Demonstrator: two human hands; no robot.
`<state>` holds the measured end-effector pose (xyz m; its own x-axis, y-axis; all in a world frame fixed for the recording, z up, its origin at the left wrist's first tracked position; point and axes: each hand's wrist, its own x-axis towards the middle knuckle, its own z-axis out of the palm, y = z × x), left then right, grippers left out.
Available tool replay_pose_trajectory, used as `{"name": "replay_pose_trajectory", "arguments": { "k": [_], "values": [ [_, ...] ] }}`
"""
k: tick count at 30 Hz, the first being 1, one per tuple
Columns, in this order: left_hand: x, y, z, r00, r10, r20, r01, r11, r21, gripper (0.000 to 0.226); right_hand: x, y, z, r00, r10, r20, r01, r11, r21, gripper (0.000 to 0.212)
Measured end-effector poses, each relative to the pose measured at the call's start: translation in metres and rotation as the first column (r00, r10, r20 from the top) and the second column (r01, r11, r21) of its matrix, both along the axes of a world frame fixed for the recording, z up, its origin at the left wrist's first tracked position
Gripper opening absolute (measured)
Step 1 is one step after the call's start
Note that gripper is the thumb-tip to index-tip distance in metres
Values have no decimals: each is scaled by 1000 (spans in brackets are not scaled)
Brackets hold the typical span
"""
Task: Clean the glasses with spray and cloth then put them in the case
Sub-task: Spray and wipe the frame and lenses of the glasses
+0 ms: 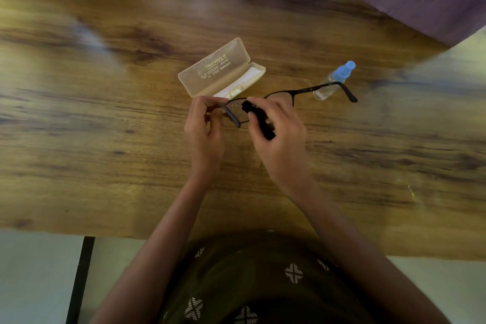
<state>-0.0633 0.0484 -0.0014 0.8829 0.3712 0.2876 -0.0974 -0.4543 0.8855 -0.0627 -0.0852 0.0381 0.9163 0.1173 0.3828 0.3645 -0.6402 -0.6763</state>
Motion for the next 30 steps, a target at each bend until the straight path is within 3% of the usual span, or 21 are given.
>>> {"name": "replay_pose_trajectory", "arguments": {
  "k": [4, 9, 12, 18, 24, 30],
  "values": [
    [2, 1, 1, 999, -9, 42, 10, 1000, -24, 16, 1, 3, -4, 1000, -23, 1, 23, 997, -72, 20],
    [2, -2, 3, 998, -26, 60, 26, 1000, -5, 11, -5, 4, -4, 999, 9, -50, -11, 999, -42, 17],
    [2, -4, 3, 998, -37, 49, 38, 999, -13, 13, -9, 10, -3, 997, 60, -51, -62, 997, -50, 17],
    [4, -2, 8, 996, -5, 94, 12, 998, -65, 15, 4, 8, 0, 995, -88, -40, 87, 996, -21, 13],
    [6, -2, 7, 997, 10, 74, -7, 999, -35, 14, -3, 19, 6, 997, 29, -67, -31, 999, -22, 14],
    [7, 0, 4, 997, -1, 72, 8, 996, -94, 14, 6, 22, 4, 998, 4, -56, -3, 1000, 3, 20]
  ]
}}
